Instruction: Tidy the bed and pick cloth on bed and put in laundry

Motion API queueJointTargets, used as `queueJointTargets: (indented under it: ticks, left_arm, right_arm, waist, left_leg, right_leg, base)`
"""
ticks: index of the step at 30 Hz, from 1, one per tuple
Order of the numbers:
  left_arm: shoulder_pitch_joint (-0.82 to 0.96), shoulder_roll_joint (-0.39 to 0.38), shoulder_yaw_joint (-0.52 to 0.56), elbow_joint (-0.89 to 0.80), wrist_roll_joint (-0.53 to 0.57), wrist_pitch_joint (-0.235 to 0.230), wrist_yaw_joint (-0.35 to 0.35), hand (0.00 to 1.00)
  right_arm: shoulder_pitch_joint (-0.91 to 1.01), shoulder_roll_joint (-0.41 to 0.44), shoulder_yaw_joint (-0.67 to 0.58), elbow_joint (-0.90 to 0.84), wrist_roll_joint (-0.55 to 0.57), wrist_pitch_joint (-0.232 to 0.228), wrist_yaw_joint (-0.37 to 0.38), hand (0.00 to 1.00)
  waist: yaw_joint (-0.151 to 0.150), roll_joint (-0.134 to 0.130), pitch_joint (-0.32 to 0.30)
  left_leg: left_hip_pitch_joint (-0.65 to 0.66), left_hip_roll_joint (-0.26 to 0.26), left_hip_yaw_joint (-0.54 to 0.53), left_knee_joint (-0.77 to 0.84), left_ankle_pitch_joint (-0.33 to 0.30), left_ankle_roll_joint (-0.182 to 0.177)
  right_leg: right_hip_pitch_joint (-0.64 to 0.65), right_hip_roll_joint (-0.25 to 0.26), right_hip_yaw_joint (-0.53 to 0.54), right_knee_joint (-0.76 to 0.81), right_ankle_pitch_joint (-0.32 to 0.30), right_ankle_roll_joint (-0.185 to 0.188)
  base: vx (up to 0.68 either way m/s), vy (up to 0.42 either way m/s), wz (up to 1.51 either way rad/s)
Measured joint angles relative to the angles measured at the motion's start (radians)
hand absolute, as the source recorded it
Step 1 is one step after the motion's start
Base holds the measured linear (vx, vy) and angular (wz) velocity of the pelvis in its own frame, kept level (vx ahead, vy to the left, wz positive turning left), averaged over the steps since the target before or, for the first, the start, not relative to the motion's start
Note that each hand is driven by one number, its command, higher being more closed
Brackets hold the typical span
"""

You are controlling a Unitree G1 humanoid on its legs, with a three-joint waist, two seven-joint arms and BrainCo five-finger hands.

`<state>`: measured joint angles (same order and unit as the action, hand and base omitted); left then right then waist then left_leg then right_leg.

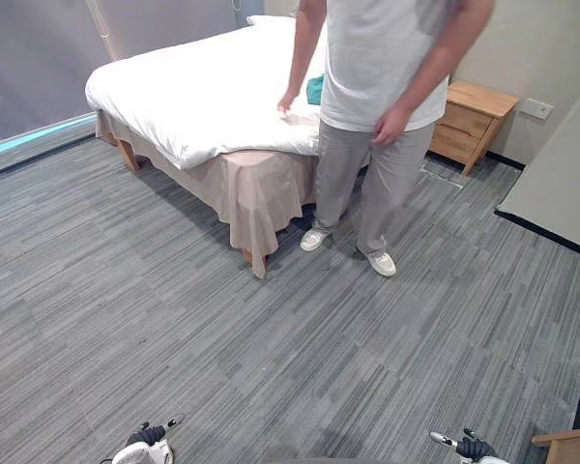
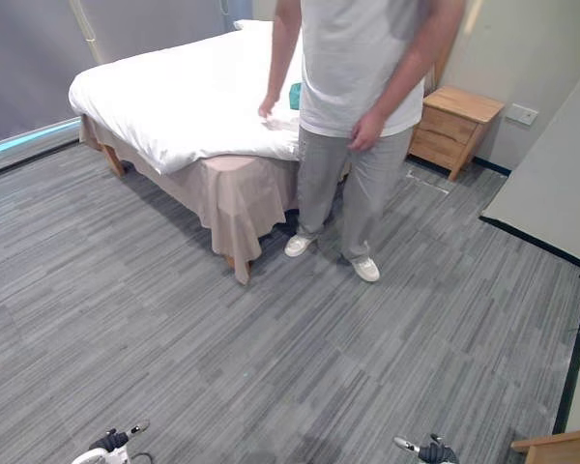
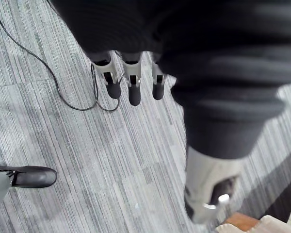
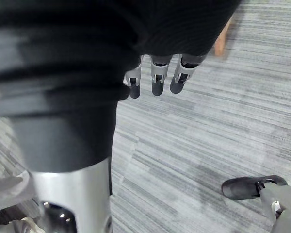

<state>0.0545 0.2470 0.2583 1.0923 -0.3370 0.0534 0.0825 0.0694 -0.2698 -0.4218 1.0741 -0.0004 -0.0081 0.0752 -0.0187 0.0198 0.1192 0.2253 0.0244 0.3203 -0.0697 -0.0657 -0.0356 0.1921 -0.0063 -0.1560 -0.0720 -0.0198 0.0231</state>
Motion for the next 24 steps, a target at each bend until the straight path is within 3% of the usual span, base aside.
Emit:
queueJointTargets:
  ticks: [9,24]
  left_arm:
    - [0.024,-0.05,0.0,0.0,-0.018,-0.011,0.002,0.0]
    - [0.04,-0.067,-0.003,-0.001,-0.018,-0.022,-0.001,0.0]
  right_arm:
    - [0.013,0.036,0.044,-0.001,-0.039,-0.017,-0.013,0.0]
    - [0.038,0.07,0.073,-0.003,-0.029,-0.039,-0.013,0.0]
  waist:
    - [0.001,0.005,-0.006]
    - [0.0,-0.002,-0.017]
  left_leg:
    - [0.002,0.0,-0.002,0.004,0.0,0.0]
    - [0.005,0.0,0.0,0.001,0.0,0.001]
  right_leg:
    - [-0.001,-0.001,-0.006,0.004,-0.001,0.0]
    - [-0.001,-0.001,-0.005,0.007,-0.002,-0.001]
  base:
    - [-0.03,-0.024,0.01]
    - [0.0,0.0,0.0]
